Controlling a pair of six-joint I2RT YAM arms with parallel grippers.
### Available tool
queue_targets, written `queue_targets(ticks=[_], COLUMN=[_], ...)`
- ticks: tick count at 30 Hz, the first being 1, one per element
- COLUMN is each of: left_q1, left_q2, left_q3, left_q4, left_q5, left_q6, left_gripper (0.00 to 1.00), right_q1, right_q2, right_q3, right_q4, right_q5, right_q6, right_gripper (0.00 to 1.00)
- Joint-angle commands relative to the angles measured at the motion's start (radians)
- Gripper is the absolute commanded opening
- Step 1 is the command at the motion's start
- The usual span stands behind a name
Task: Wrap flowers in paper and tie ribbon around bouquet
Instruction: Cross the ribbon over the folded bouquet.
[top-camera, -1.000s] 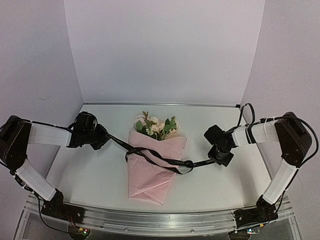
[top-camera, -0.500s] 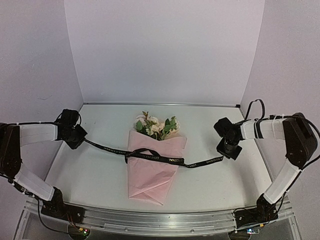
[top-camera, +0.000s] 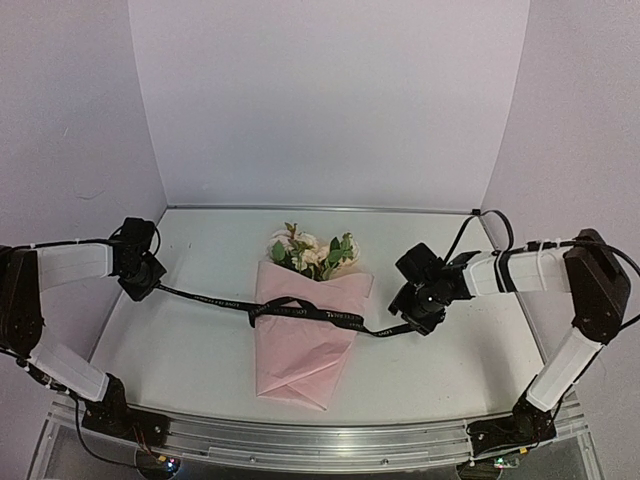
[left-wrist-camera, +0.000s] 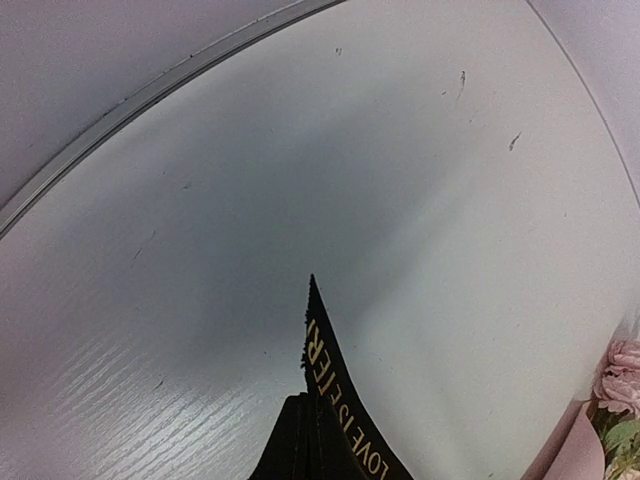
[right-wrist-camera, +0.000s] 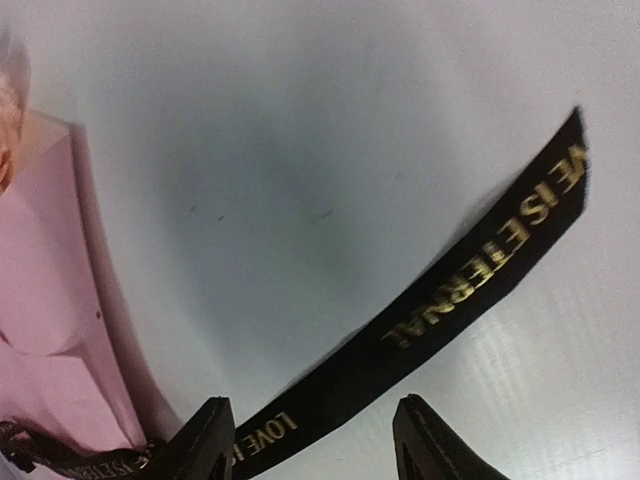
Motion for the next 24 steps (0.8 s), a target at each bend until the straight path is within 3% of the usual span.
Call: queue_targets(ticks=[1,4,13,16,24], left_q1=[0.005,0.006,0.008,0.008,0.008], left_q2=[-0.042,-0.06,-0.092,-0.1,-0.095], left_q3=[0.032,0.019,0.001,0.003,-0.002], left_q4=[-0.026,-0.024,-0.021,-0.017,0.009], left_q5=[-0.035,-0.034,-0.01,-0.001,0.039], left_q6=[0.014,0.019,0.025,0.031,0.034], left_gripper=[0.0,0.0,0.0,0.0,0.0], right_q1=[0.065,0.086,0.137,0.153,0.182], right_q2=[-0.038,-0.025,0.066,0.038,-0.099], right_q3=[-0.121,-0.186,-0.237,-0.28,-0.378], right_q4=[0.269,0.446,0.67,0.673,0.598], right_q5=[-0.091,-0.091,-0.08,-0.062,0.005], right_q6=[0.273,0.408,0.643,0.674,0.747], right_gripper=[0.6,0.62,0.61,0.6,0.67])
